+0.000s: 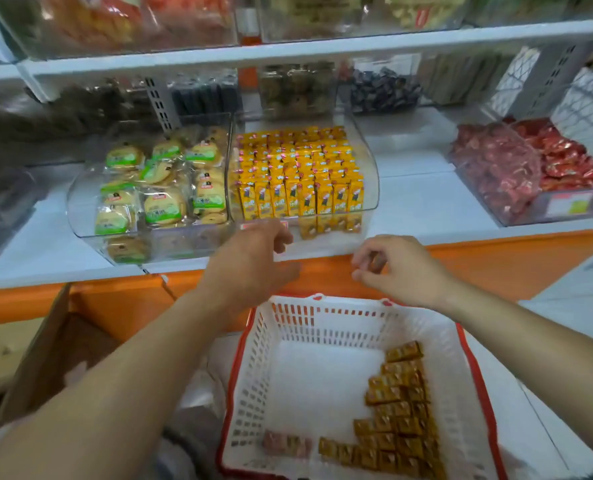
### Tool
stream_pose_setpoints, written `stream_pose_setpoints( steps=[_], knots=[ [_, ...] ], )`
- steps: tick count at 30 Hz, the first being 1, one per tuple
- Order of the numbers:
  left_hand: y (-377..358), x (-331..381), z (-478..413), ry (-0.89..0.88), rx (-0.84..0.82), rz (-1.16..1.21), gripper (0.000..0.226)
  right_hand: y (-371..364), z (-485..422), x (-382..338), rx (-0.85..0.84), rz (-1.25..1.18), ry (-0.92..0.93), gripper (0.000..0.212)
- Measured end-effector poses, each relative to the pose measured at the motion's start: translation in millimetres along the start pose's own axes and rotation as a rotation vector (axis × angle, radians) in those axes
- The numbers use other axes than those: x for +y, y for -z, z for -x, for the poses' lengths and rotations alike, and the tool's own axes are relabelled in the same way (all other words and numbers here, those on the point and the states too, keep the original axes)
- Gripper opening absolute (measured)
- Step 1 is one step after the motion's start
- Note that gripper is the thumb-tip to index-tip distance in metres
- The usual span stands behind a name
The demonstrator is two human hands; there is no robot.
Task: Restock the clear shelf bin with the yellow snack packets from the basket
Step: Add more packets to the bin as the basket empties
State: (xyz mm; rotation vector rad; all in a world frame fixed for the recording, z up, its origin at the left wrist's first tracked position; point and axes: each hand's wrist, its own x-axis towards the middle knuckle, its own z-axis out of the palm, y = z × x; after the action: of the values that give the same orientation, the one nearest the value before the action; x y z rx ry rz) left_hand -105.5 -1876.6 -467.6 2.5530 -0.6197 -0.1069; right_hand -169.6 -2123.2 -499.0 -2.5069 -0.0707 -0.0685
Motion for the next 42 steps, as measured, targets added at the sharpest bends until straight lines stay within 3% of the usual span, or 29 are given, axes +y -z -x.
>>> stream_pose_setpoints(
  steps=[6,9,12,17,20,26,30,38,40,42],
  knots=[
    [-122.5,-2.3,23.3,0.006,-0.438,-0.312,0.036,-55.7,47.4,99.3,-0.232,0.001,-0.321,0.003],
    [-190.7,-24.7,33.6,0.094,-0.584,-0.247,0.041,-90.5,63.8,137.8,-0.217,-0.047,-0.44,0.012],
    [-253.8,-47.9,48.8,0.174,-0.744,-0.119,0.044,-133.1,74.0,168.7,-0.331,-0.007,-0.491,0.008],
    [-332.6,-75.0,73.6,0.158,-1.024,-0.077,0.057,-190.7,81.4,194.8,-0.607,0.273,-0.475,0.055],
    [-359.1,-85.9,82.9,0.097,-1.178,-0.087,0.072,-207.2,82.9,206.3,-0.701,0.359,-0.447,0.073],
    [-389.2,-100.0,92.9,0.021,-1.247,0.054,0.064,-220.8,85.6,214.6,-0.718,0.523,-0.384,0.063],
    [-393.9,-106.7,90.7,0.055,-1.306,0.124,0.067,-228.6,79.3,215.9,-0.789,0.56,-0.426,0.069],
    [-395.2,-108.8,85.1,0.128,-1.345,0.156,0.046,-233.5,75.1,226.9,-0.803,0.34,-0.481,0.072],
    [-392.2,-107.0,83.4,0.175,-1.365,0.197,0.049,-233.2,75.2,228.6,-0.806,0.286,-0.524,0.074],
    [-389.2,-103.3,81.6,0.194,-1.39,0.217,0.067,-232.0,75.1,229.1,-0.8,0.238,-0.547,0.074]
  ],
)
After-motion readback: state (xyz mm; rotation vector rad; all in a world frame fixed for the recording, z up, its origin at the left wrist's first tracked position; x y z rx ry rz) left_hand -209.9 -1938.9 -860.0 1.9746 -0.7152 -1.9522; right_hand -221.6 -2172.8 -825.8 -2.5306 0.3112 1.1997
